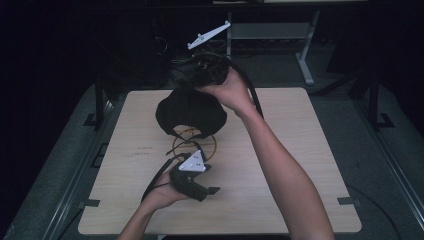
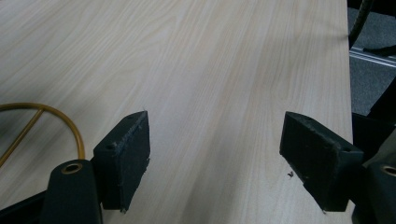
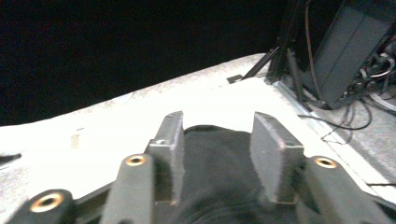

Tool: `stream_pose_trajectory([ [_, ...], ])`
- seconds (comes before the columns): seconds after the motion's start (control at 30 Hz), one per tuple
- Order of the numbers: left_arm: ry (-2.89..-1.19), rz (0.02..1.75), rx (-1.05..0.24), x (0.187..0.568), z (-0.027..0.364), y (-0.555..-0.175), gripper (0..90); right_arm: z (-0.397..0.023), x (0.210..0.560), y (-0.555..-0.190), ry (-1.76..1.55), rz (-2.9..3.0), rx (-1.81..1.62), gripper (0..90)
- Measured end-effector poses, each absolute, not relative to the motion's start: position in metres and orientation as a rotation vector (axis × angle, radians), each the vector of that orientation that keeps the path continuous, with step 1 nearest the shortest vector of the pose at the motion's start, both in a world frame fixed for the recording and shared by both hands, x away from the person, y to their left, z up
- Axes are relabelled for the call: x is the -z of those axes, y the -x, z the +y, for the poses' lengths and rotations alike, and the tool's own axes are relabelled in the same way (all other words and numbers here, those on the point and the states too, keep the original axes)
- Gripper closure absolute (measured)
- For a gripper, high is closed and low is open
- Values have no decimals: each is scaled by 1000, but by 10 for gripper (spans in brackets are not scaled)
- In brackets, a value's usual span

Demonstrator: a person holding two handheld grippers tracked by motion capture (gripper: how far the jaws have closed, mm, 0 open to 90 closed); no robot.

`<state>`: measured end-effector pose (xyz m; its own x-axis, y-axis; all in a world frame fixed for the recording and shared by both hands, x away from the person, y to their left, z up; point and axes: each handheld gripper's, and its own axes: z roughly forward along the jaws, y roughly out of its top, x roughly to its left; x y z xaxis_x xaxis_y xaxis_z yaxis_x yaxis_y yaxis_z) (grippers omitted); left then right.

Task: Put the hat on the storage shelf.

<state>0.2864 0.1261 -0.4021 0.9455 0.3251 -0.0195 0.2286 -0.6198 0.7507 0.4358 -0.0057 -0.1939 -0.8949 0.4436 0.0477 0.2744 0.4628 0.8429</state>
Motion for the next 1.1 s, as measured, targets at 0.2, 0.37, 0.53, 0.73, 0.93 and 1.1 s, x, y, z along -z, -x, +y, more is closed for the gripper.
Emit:
stream_pose_trajectory([
  [0.2, -2263, 391, -157, 402, 128, -286, 242, -21, 202, -436, -660, 2535, -1415, 471],
  [0.37, -2256, 398, -156, 402, 128, -286, 242, -34, 209, -436, -695, 2529, -1443, 419],
  [0.53, -2256, 404, -155, 403, 128, -287, 242, -44, 214, -437, -712, 2550, -1448, 374],
  [0.73, -2259, 404, -149, 404, 128, -287, 242, -57, 221, -436, -756, 2539, -1465, 340],
  [0.93, -2253, 414, -143, 405, 127, -287, 242, -70, 227, -435, -788, 2527, -1484, 328],
  [1.1, -2252, 408, -141, 405, 127, -287, 242, -79, 228, -434, -803, 2521, -1488, 311],
])
